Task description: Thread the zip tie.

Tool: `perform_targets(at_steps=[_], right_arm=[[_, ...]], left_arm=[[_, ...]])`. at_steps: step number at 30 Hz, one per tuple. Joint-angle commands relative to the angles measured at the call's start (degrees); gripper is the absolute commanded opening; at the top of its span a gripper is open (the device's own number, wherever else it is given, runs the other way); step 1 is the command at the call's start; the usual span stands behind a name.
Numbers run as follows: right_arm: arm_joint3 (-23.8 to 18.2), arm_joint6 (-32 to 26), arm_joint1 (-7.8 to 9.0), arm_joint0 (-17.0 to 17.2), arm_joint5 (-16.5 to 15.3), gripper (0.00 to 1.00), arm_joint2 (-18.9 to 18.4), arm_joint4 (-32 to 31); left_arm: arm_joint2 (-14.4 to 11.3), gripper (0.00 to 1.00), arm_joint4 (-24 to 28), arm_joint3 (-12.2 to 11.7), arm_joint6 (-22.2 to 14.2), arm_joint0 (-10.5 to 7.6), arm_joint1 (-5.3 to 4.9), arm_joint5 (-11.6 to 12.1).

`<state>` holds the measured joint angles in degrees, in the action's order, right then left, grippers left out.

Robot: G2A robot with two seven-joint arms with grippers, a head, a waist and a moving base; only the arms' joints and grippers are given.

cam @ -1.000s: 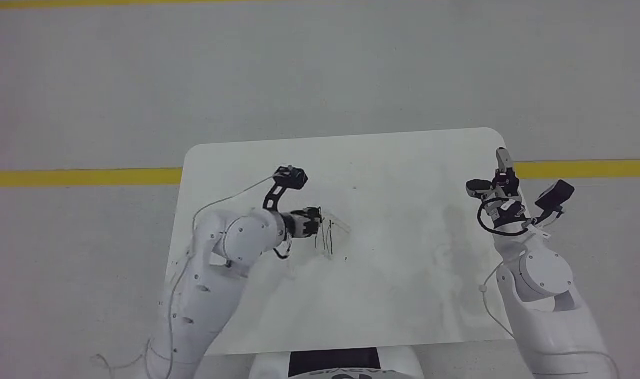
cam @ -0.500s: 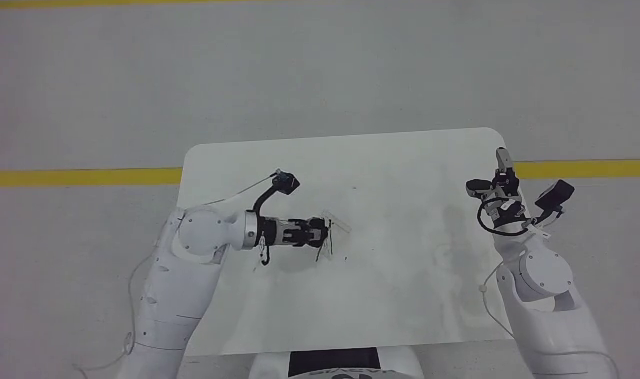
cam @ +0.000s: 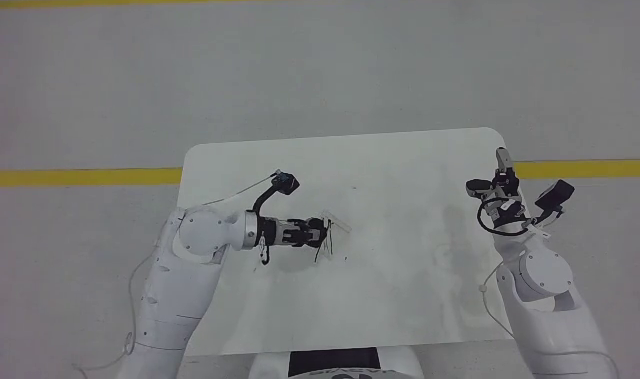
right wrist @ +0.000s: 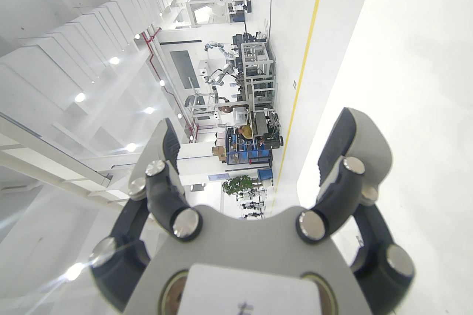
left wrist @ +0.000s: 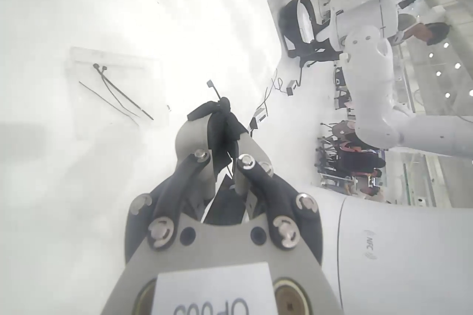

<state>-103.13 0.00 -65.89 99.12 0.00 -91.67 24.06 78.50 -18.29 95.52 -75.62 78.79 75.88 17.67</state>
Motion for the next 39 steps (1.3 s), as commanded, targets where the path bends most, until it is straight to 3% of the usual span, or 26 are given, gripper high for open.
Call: perform_targets(at_steps=[1,17,21,24,29,34,39], right_arm=[[0.00,0.00,0.00,0.00,0.00,1.00,0.00,0.00],[0.00,0.00,0.00,0.00,0.00,1.00,0.00,0.00],[0.00,0.00,0.00,0.00,0.00,1.00,0.00,0.00],[0.00,0.00,0.00,0.00,0.00,1.00,0.00,0.00],[0.00,0.00,0.00,0.00,0.00,1.00,0.00,0.00],[0.00,0.00,0.00,0.00,0.00,1.00,0.00,0.00],[0.00,0.00,0.00,0.00,0.00,1.00,0.00,0.00]], left_arm=[[0.00,0.00,0.00,0.00,0.00,0.00,0.00,0.00],[-0.14,0.00,0.13,0.09,0.36,0.02,0.01,0.06],[-2.05,0.00,5.24,-0.69,0.55,-1.18,-0.26,1.81],[-1.65,0.00,9.63,-0.45,-1.52,-2.35,-0.95,1.81],[-2.13,0.00,16.46,1.54,-4.02,-2.72,-2.40,1.81],[-5.68,0.00,18.76,-0.88,-4.02,-4.04,-4.62,1.81],[-6.48,0.00,18.36,-0.98,-4.02,-4.34,-4.80,1.81]])
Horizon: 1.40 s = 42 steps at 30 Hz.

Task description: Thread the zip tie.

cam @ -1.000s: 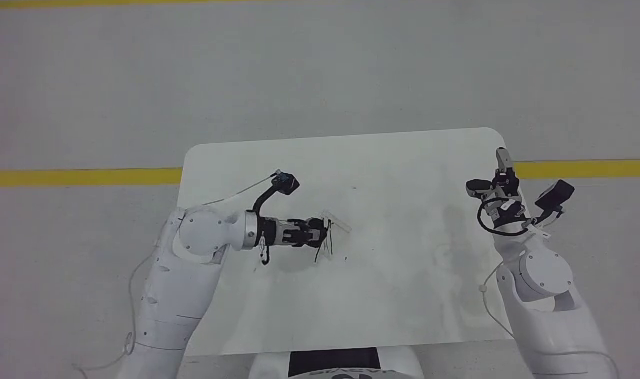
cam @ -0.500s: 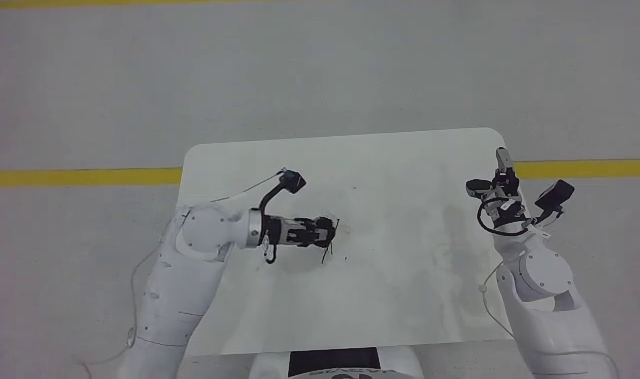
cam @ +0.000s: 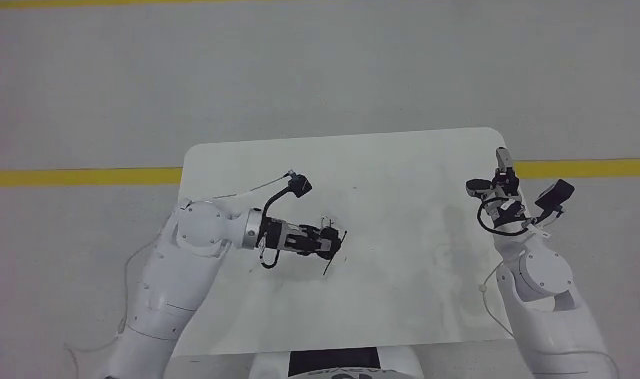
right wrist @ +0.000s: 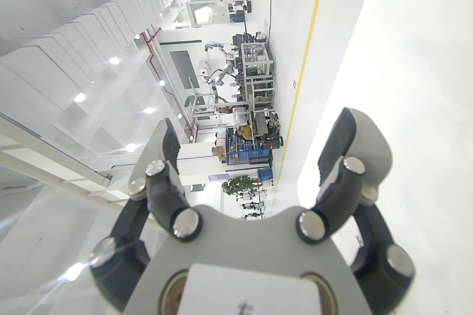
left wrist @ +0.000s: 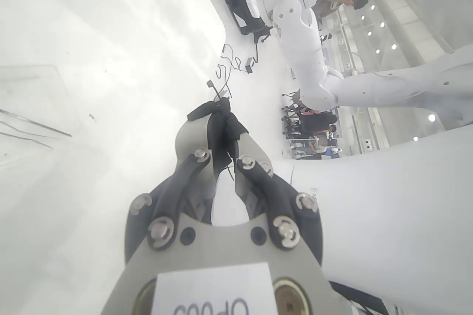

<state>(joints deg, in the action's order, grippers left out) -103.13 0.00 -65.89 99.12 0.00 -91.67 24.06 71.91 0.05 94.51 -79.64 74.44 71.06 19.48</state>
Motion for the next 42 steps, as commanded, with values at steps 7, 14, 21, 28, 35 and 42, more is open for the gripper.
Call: perform_targets(at_steps=[7,14,21,28,35,42], right_arm=[[0.00,0.00,0.00,0.00,0.00,1.00,0.00,0.00],[0.00,0.00,0.00,0.00,0.00,1.00,0.00,0.00],[0.00,0.00,0.00,0.00,0.00,1.00,0.00,0.00],[0.00,0.00,0.00,0.00,0.00,1.00,0.00,0.00],[0.00,0.00,0.00,0.00,0.00,1.00,0.00,0.00],[0.00,0.00,0.00,0.00,0.00,1.00,0.00,0.00]], left_arm=[[0.11,0.00,0.01,0.03,0.00,0.02,0.02,0.00],[0.11,0.00,0.01,0.03,0.00,0.02,0.02,0.00],[0.11,0.00,0.01,0.03,0.00,0.02,0.02,0.00],[2.70,0.00,0.77,1.66,0.00,2.05,-2.20,0.00],[4.94,0.00,10.63,4.70,0.00,5.19,-8.40,0.00],[4.20,0.00,18.04,4.12,0.00,4.46,-13.59,0.00]])
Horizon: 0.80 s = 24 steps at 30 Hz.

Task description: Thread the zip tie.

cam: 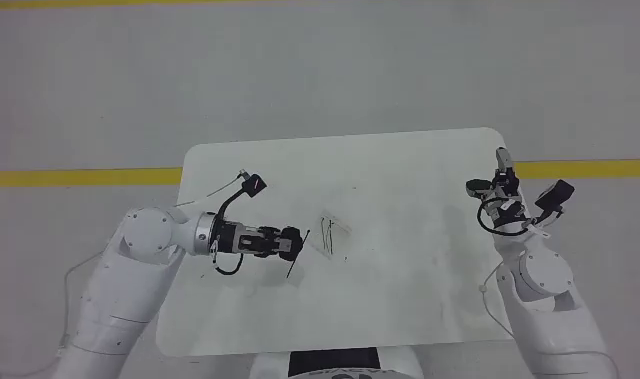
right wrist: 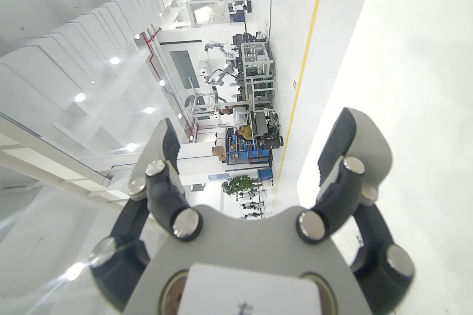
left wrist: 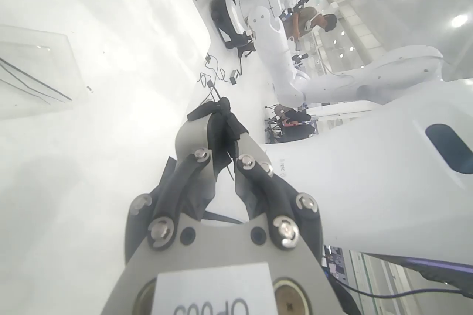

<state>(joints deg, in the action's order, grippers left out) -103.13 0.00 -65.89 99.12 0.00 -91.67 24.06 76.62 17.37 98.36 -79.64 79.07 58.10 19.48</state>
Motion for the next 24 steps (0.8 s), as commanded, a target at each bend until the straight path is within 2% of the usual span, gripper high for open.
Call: perform_targets(at_steps=[1,2,12,16,24], right_arm=[[0.00,0.00,0.00,0.00,0.00,1.00,0.00,0.00],[0.00,0.00,0.00,0.00,0.00,1.00,0.00,0.00],[-0.18,-0.37,0.01,-0.13,-0.05,1.00,0.15,-0.99],[-2.11,-5.45,0.03,-1.86,-0.04,1.00,3.39,-6.55],[-2.70,-19.88,0.05,-8.38,1.75,1.00,14.57,-20.37]], left_arm=[[-0.93,0.00,1.03,0.44,0.00,-0.41,-1.15,0.00],[-1.20,0.00,1.15,0.52,0.00,-0.58,-1.47,0.00],[-1.20,0.00,1.15,0.52,0.00,-0.58,-1.47,0.00],[-1.20,0.00,1.15,0.52,0.00,-0.58,-1.47,0.00],[-1.20,0.00,1.15,0.52,0.00,-0.58,-1.47,0.00]])
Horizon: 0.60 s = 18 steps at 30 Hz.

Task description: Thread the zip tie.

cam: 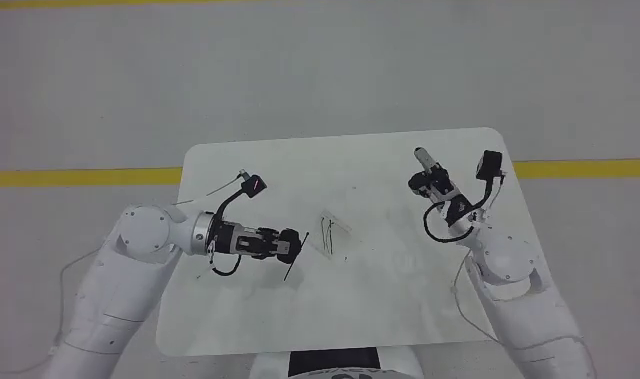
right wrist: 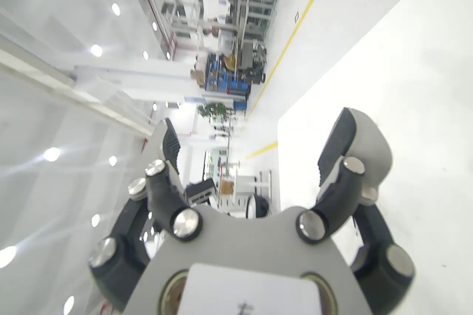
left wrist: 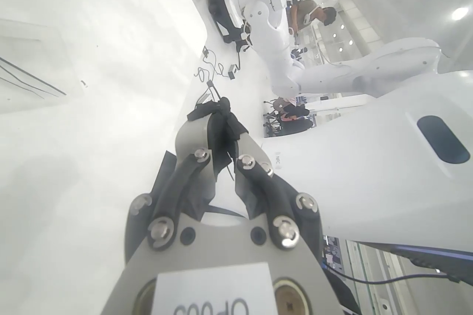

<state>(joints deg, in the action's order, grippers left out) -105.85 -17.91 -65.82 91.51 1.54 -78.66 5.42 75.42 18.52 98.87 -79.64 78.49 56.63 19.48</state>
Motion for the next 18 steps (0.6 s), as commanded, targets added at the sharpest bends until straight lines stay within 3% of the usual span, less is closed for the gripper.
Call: perform_targets(at_steps=[1,5,14,18], right_arm=[[0.08,-3.36,-0.04,-1.40,0.29,1.00,2.84,-3.28],[0.25,-3.19,-0.34,-2.63,-0.16,1.00,5.72,-5.88],[0.15,-2.99,-0.36,-2.59,-0.63,1.00,5.84,-6.07],[0.09,-10.83,-0.23,-3.26,-3.90,1.00,6.62,-2.43]], left_arm=[[0.00,0.00,0.00,0.00,0.00,0.00,0.00,0.00],[0.00,0.00,0.00,0.00,0.00,0.00,0.00,0.00],[-0.61,0.00,-0.35,0.11,1.30,0.15,0.05,-0.28],[-2.83,0.00,1.23,-0.71,1.25,-0.92,0.19,0.00]])
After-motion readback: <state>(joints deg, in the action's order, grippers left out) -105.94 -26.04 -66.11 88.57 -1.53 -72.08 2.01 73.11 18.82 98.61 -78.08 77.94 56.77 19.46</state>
